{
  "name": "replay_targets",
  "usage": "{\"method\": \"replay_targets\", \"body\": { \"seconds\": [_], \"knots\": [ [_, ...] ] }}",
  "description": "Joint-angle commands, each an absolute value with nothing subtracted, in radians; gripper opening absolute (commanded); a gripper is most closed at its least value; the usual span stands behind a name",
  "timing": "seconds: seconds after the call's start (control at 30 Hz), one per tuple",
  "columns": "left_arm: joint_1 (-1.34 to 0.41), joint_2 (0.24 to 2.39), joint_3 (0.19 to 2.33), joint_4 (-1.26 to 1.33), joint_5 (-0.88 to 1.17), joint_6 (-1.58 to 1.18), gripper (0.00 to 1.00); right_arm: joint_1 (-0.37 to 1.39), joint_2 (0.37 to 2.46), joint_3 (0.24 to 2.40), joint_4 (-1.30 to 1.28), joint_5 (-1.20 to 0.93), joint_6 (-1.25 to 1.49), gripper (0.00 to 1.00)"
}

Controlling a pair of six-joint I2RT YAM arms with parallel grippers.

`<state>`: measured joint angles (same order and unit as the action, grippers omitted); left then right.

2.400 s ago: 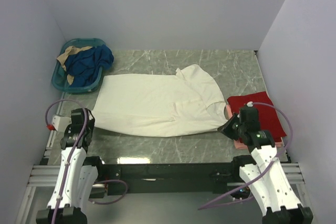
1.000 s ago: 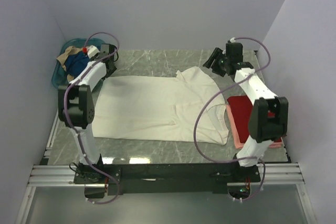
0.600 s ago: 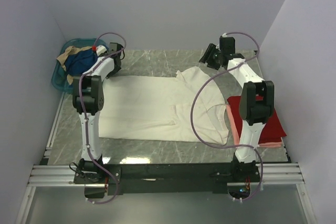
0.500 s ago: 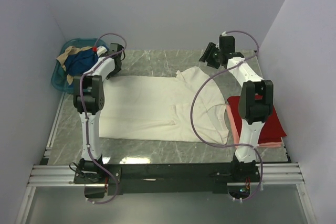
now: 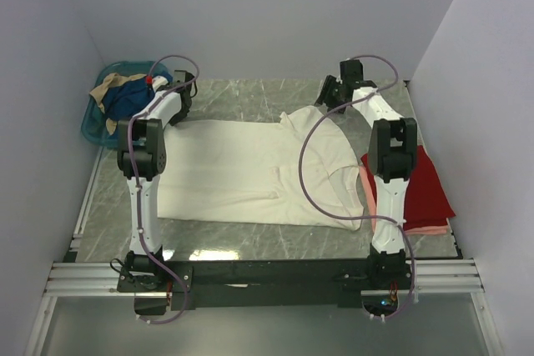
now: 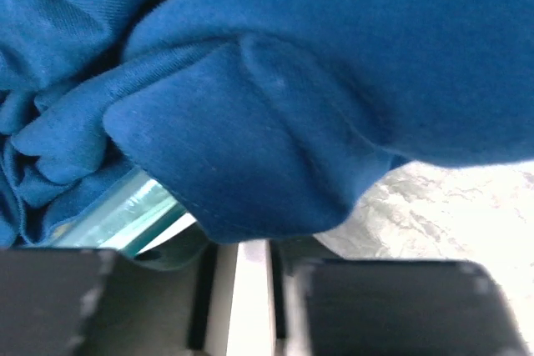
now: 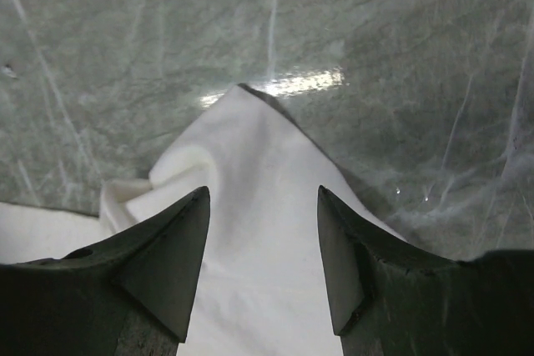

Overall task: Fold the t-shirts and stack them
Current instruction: Fold the tshirt

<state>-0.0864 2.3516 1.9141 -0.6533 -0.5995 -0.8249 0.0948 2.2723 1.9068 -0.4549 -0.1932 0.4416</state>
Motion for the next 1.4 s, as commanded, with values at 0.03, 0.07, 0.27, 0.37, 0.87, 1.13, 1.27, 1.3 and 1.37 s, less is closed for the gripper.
{"method": "replay_targets", "body": {
  "seconds": [0.03,0.07,0.27,0.37,0.87,1.13,1.27,1.3,1.37],
  "knots": [
    [-0.078,2.355,1.924,-0.651,-0.572,-0.824,0.16,0.083,2.313,1.991,-0.518,-0.163,0.426,0.61],
    [-0.078,2.352,1.918,-0.644,-0.565,-0.822,0.13,0.086,2.318,1.994,-0.517,-0.164,0.423,0.61],
    [-0.074,2.336,1.879,-0.617,-0.537,-0.818,0.01,0.084,2.408,2.074,-0.545,-0.184,0.431,0.62],
    [-0.074,2.330,1.865,-0.603,-0.529,-0.815,0.01,0.084,2.427,2.121,-0.568,-0.184,0.449,0.62],
    [-0.057,2.313,1.827,-0.571,-0.485,-0.808,0.01,0.156,2.513,2.221,-0.587,-0.135,0.564,0.62],
    [-0.055,2.303,1.807,-0.554,-0.474,-0.805,0.01,0.163,2.525,2.220,-0.620,-0.089,0.580,0.57],
    [-0.055,2.295,1.796,-0.548,-0.476,-0.805,0.01,0.163,2.502,2.175,-0.612,-0.087,0.584,0.42],
    [-0.055,2.292,1.793,-0.545,-0.477,-0.805,0.01,0.164,2.496,2.165,-0.606,-0.081,0.584,0.32],
    [-0.055,2.281,1.786,-0.534,-0.476,-0.799,0.01,0.161,2.473,2.143,-0.603,-0.069,0.581,0.21]
  ]
}}
